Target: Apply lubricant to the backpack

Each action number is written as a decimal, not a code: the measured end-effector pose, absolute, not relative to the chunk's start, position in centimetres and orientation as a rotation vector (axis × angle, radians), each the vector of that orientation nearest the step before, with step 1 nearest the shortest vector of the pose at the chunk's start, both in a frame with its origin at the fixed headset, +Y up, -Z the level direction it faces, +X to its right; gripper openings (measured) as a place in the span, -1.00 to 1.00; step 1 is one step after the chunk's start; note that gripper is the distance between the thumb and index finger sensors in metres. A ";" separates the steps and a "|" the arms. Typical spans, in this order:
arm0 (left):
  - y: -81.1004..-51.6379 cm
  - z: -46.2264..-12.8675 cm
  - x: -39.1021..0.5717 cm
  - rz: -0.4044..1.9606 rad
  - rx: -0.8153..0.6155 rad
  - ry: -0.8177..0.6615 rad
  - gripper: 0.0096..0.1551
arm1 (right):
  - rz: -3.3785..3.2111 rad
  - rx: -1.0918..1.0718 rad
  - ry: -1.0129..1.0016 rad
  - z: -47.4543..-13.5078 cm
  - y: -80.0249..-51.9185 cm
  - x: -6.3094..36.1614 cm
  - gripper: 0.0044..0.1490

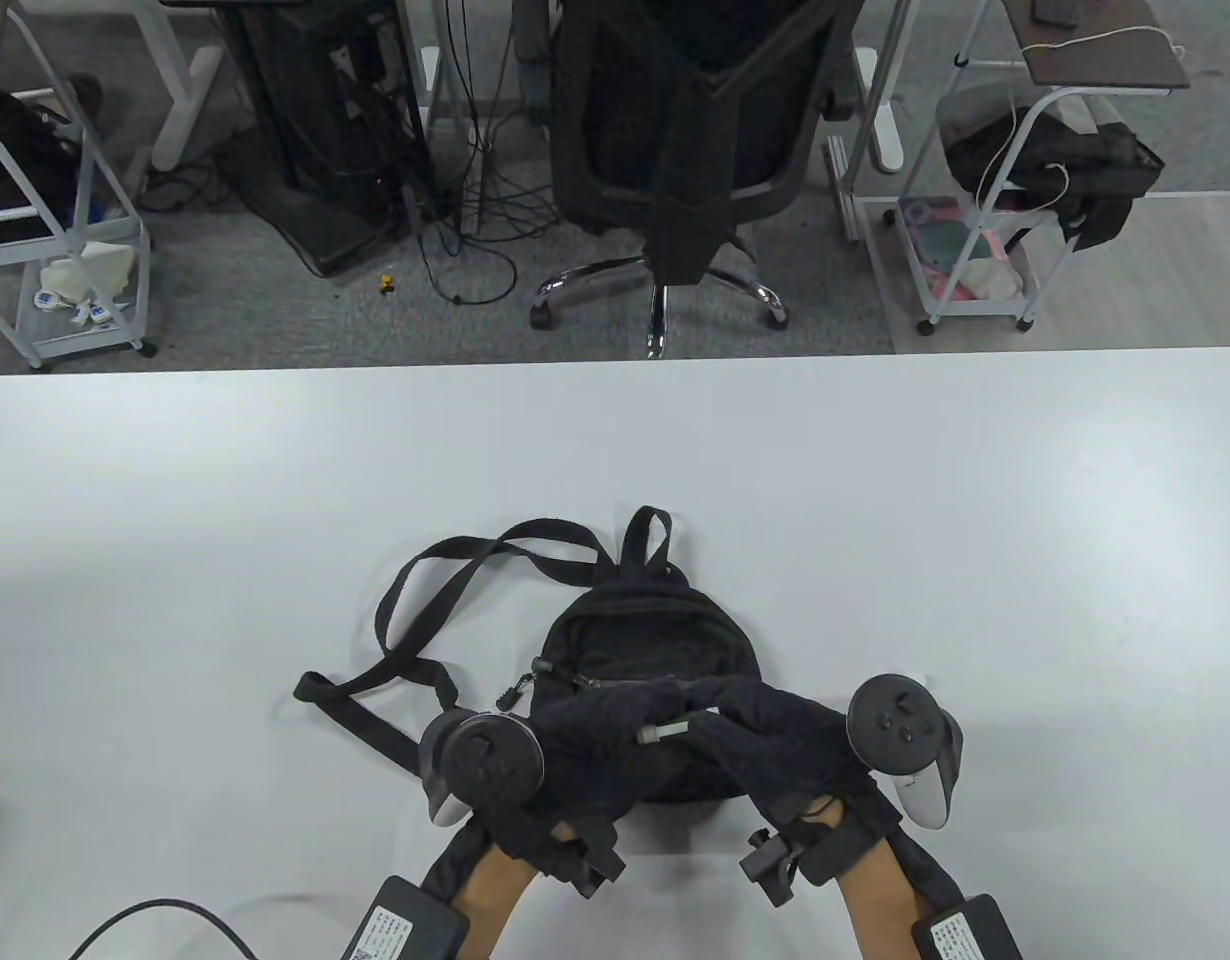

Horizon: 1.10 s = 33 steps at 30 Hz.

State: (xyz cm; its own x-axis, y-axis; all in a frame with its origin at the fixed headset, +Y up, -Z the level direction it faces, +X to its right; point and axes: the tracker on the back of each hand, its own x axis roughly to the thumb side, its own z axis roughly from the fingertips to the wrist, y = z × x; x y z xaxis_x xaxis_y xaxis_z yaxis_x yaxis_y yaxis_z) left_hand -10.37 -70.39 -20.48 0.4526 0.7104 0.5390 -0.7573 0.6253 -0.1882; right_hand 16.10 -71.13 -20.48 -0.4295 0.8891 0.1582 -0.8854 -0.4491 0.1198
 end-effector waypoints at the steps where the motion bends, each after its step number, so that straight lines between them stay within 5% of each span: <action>1: -70.2 -20.7 -10.7 0.871 0.056 -0.599 -0.02 | 2.035 0.231 -0.006 -20.4 -70.8 16.5 -0.34; 3: -70.0 -20.9 -11.2 0.810 0.021 -0.565 0.06 | 2.052 0.217 -0.040 -20.5 -70.5 17.0 -0.34; 6: -70.2 -20.7 -12.2 0.646 -0.012 -0.566 -0.07 | 2.123 0.196 -0.079 -20.7 -70.1 17.6 -0.34; 12: -72.4 -18.8 -13.0 0.470 -0.242 -0.751 -0.23 | 2.374 0.193 -0.132 -20.8 -69.4 17.1 -0.40; 20: -74.7 -18.4 -12.8 0.415 -0.244 -0.783 -0.25 | 2.828 0.162 -0.083 -22.3 -68.3 12.8 -0.43; 33: -76.1 -18.3 -12.7 0.474 -0.258 -0.760 -0.23 | 2.932 0.057 -0.063 -24.1 -70.6 11.2 -0.43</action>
State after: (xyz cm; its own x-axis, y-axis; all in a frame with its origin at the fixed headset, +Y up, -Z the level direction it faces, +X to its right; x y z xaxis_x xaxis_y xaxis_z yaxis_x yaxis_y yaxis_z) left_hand -12.66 -76.15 -18.32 0.6274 0.4992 0.5976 -0.3167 0.8647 -0.3898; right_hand 11.15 -70.65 -24.11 -0.9777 0.2056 0.0432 -0.2072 -0.9775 -0.0388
